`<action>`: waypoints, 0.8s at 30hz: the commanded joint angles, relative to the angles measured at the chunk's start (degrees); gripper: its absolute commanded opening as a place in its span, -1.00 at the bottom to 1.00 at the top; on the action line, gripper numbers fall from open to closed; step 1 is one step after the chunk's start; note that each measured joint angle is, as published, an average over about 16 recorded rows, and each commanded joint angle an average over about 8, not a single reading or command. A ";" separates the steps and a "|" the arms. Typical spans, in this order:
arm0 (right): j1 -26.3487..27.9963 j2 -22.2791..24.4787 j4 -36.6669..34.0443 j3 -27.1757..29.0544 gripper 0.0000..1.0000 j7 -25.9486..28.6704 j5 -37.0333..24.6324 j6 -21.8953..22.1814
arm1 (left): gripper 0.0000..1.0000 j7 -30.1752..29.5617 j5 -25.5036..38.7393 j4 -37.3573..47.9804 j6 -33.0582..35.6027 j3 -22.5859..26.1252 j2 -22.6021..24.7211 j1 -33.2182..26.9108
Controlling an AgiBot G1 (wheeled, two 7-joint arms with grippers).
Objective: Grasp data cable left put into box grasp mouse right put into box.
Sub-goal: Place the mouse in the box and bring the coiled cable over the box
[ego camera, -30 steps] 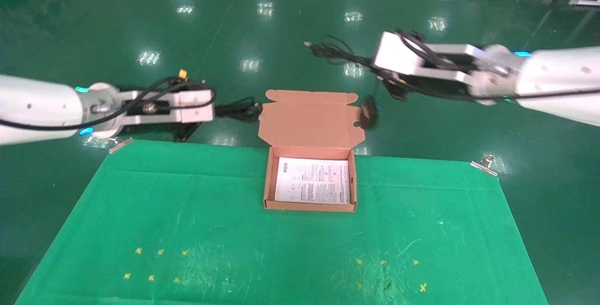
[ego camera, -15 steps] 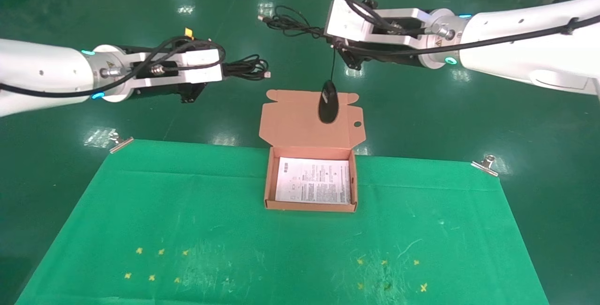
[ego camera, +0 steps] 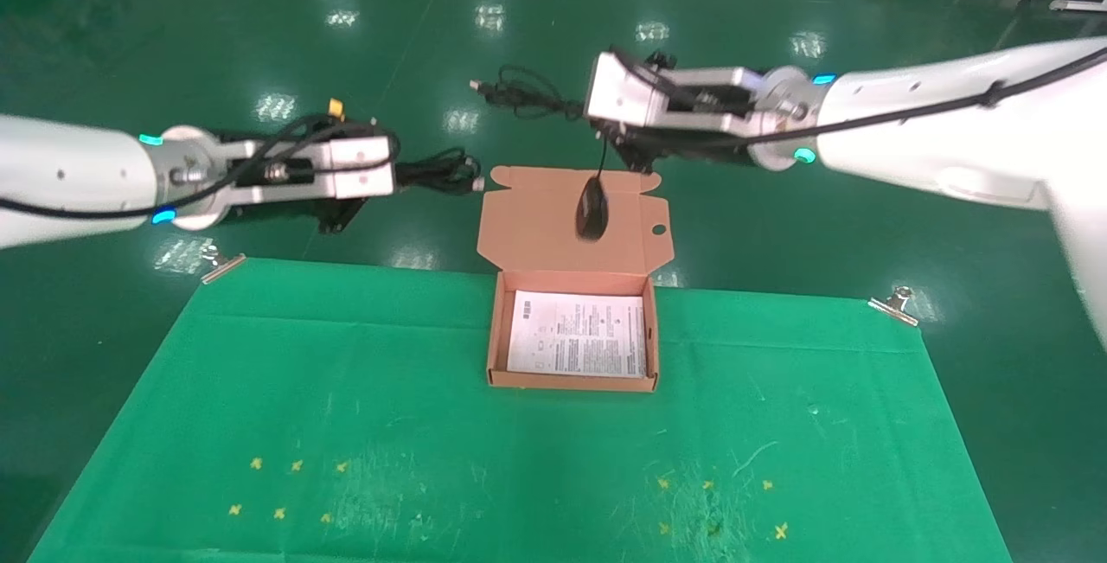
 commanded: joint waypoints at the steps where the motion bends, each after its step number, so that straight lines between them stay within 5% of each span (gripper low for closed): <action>1: -0.26 -0.22 -0.48 -0.20 -1.00 -0.07 -0.14 -0.06 | -1.00 0.18 -0.37 -0.18 0.44 0.04 -0.47 0.31; 24: -4.12 -7.02 -12.84 -3.16 -1.00 -7.87 4.31 2.71 | -1.00 -9.01 4.98 -8.26 9.02 1.25 -8.61 5.48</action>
